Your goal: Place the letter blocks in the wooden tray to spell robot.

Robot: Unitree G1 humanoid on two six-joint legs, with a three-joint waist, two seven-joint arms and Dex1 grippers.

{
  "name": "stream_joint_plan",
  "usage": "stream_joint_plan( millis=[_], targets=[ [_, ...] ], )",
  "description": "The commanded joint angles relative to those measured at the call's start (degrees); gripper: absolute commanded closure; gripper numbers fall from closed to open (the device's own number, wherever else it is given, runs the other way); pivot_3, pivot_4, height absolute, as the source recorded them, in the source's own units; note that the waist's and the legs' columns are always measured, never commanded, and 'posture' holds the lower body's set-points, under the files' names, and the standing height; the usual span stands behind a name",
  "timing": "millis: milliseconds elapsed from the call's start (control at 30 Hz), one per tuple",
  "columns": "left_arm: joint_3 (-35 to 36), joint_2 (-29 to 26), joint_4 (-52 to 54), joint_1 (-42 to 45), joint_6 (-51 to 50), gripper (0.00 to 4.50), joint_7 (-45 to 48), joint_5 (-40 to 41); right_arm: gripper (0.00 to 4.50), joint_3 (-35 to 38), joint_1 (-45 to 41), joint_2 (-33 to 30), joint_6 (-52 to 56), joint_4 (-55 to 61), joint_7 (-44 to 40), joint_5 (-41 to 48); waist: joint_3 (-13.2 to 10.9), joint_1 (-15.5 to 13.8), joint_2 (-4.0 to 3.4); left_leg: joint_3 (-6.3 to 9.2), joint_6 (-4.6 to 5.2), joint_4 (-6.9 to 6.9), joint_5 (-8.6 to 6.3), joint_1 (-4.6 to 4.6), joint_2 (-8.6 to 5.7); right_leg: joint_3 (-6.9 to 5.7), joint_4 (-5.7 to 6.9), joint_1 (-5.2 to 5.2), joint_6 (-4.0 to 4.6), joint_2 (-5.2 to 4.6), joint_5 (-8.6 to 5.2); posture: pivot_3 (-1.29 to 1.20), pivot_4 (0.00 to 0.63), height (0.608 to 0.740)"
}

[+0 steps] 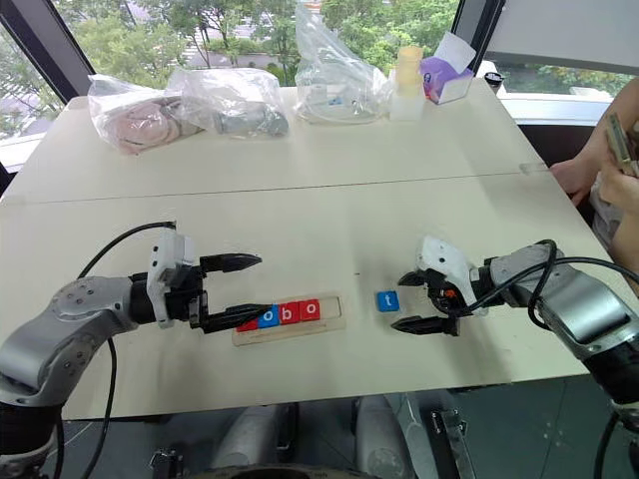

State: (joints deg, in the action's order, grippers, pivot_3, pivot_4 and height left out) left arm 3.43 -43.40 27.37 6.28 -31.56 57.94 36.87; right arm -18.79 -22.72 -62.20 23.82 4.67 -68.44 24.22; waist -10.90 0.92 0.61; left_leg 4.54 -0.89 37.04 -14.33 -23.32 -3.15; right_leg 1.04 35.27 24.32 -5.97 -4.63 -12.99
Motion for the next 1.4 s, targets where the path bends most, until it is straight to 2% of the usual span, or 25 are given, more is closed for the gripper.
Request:
stream_joint_plan(
  millis=[33,233,267,300,433,467,567,733,867,1067,1400],
  targets=[
    [2.25,-1.21,0.63,-0.42,1.67,0.00,2.04,0.93,0.03,0.08,-0.72,3.08,-6.81,-2.51,-3.85,-3.78,0.00,-0.19,0.00,0.02,0.00,0.00,0.00,-0.01,0.00,0.00,0.01,0.00,0.00,0.00,0.00,0.00,0.150,0.740],
    [2.29,-1.32,0.63,-0.77,2.05,0.00,2.17,0.75,0.03,1.05,-0.65,8.14,-10.54,-5.45,-3.27,-8.38,0.00,-0.38,0.01,0.07,-0.03,0.02,0.01,-0.02,-0.04,0.01,0.00,0.00,0.00,-0.07,0.01,0.00,0.150,0.740],
    [2.15,-1.24,0.67,-0.74,2.07,0.00,2.06,0.66,0.54,1.25,-0.72,8.68,-10.63,-5.81,-2.99,-8.87,0.01,-0.35,0.01,0.08,-0.04,0.02,0.01,-0.02,-0.04,0.01,0.00,0.00,0.00,-0.07,0.01,0.00,0.150,0.740],
    [2.04,-1.17,0.67,-0.69,2.05,0.00,1.96,0.62,0.78,1.43,-0.80,9.15,-10.53,-6.11,-2.88,-9.21,0.01,-0.35,0.01,0.08,-0.06,0.02,0.02,-0.01,-0.04,0.01,0.01,-0.01,0.01,-0.07,0.02,0.00,0.150,0.740],
    [1.67,-0.83,0.45,-0.20,2.04,0.00,1.47,0.41,2.96,2.15,-0.77,9.88,-11.16,-6.98,-3.17,-11.00,0.01,-0.41,0.00,0.10,-0.08,0.01,0.03,-0.01,-0.04,0.01,0.05,0.00,0.03,-0.06,0.03,0.00,0.150,0.740],
    [1.67,-0.81,0.46,-0.18,2.03,0.00,1.42,0.41,3.34,2.34,-0.70,9.90,-11.25,-7.00,-3.38,-11.30,0.01,-0.43,0.00,0.11,-0.08,0.02,0.03,-0.01,-0.04,0.00,0.05,0.00,0.03,-0.06,0.03,0.00,0.150,0.740],
    [1.81,-0.83,0.36,-0.17,2.01,0.00,1.26,0.39,3.34,3.35,-0.61,9.94,-10.68,-5.99,-3.54,-11.14,0.01,-0.41,0.00,0.10,-0.08,0.02,0.03,-0.01,-0.04,0.01,0.05,0.00,0.02,-0.07,0.03,0.00,0.150,0.740],
    [1.46,-0.49,0.36,0.05,1.87,0.00,0.76,0.38,3.34,3.25,-3.05,12.20,-5.20,2.63,-3.60,-8.83,0.01,-0.20,-0.01,0.12,-0.08,0.02,0.03,-0.01,-0.03,0.01,0.07,0.01,0.03,-0.05,0.03,0.00,0.150,0.740],
    [0.99,-0.37,0.37,0.16,1.77,0.00,1.00,0.45,3.34,0.45,-6.10,15.09,-0.26,7.70,-4.61,-8.78,0.00,-0.25,-0.01,0.12,-0.09,0.01,0.03,-0.01,-0.03,0.02,0.10,0.04,0.01,-0.05,0.04,0.00,0.150,0.740],
    [0.64,-0.81,0.78,-0.11,1.82,0.00,1.57,0.17,3.34,-3.84,-8.12,18.30,-0.43,6.37,-4.39,-13.16,0.01,-0.51,0.00,0.12,-0.10,0.04,0.04,-0.03,-0.07,0.00,0.09,0.03,0.01,-0.09,0.04,0.00,0.150,0.740],
    [0.95,-0.68,1.70,-0.80,1.43,0.00,0.75,0.44,3.34,-5.25,-9.54,22.71,-0.58,3.03,-3.97,-15.67,0.01,-0.25,0.00,0.13,-0.13,0.03,0.06,-0.01,-0.07,0.01,0.16,0.06,-0.03,-0.07,0.07,0.00,0.150,0.740]
  ],
)
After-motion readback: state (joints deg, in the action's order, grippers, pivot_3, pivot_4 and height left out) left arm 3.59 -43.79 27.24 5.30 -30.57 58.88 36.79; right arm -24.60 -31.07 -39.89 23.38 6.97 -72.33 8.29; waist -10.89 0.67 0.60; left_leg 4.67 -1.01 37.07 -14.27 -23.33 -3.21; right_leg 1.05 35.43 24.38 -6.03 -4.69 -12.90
